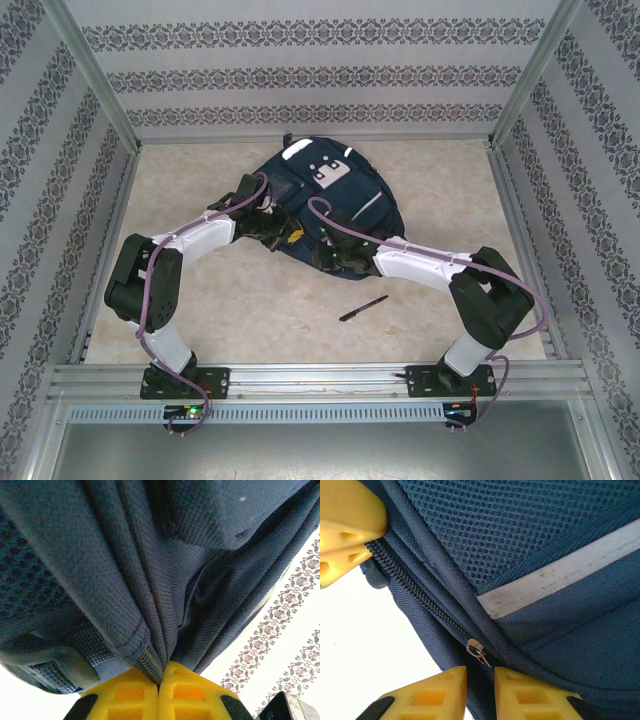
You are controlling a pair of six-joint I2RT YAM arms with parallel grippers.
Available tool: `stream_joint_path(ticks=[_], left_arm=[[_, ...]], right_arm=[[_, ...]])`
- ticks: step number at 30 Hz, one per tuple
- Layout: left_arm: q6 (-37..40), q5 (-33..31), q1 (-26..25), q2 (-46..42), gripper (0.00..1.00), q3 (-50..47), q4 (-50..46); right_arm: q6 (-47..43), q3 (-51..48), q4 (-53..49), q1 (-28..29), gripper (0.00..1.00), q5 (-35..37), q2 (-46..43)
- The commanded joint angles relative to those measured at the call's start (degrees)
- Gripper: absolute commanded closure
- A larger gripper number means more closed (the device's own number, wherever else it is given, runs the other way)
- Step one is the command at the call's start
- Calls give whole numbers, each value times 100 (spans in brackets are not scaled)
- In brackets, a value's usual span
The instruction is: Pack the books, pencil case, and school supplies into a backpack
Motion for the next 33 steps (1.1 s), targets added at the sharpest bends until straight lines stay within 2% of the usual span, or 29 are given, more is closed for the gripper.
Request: stream_joint_path(ticks=[1, 3, 6, 8, 10, 16, 20, 25, 27, 29, 31, 33], left_arm=[[-31, 155, -124, -318, 100, 55, -21], [-13, 159, -126, -313, 100, 66, -30], [19, 154, -120, -322, 100, 90, -47], [12, 167, -125, -317, 100, 90, -40], [11, 184, -118, -313, 100, 81, -38], [82, 177, -119, -288, 100, 60, -56], [99, 211, -118, -261, 100, 60, -56], [200, 195, -126, -252, 100, 120, -163], [240, 183, -119, -252, 100, 147, -223], [255, 183, -124, -247, 100, 142, -223], [256, 170, -122, -243, 100, 123, -223], [250, 165, -126, -221, 100, 103, -199]], right_arm=[[-16, 345, -312, 73, 74, 698, 227], [-116, 374, -296, 62, 75, 613, 324], [-298, 388, 4, -30, 74, -197, 532], [-347, 572, -162, -84, 68, -440, 755], [-366, 770, -589, -65, 62, -80, 902], [-583, 1230, -1572, 166, 61, 1541, 1100], [-1011, 1370, -1683, 417, 67, 2628, 1079], [-1556, 1593, -1658, 456, 77, 2981, 1144], [-1853, 1587, -1449, 438, 85, 2650, 1046], [-2335, 1600, -1228, 388, 86, 1640, 910], [-2706, 1585, -1100, 344, 80, 351, 678], [-2945, 1476, -959, 317, 69, -508, 388]])
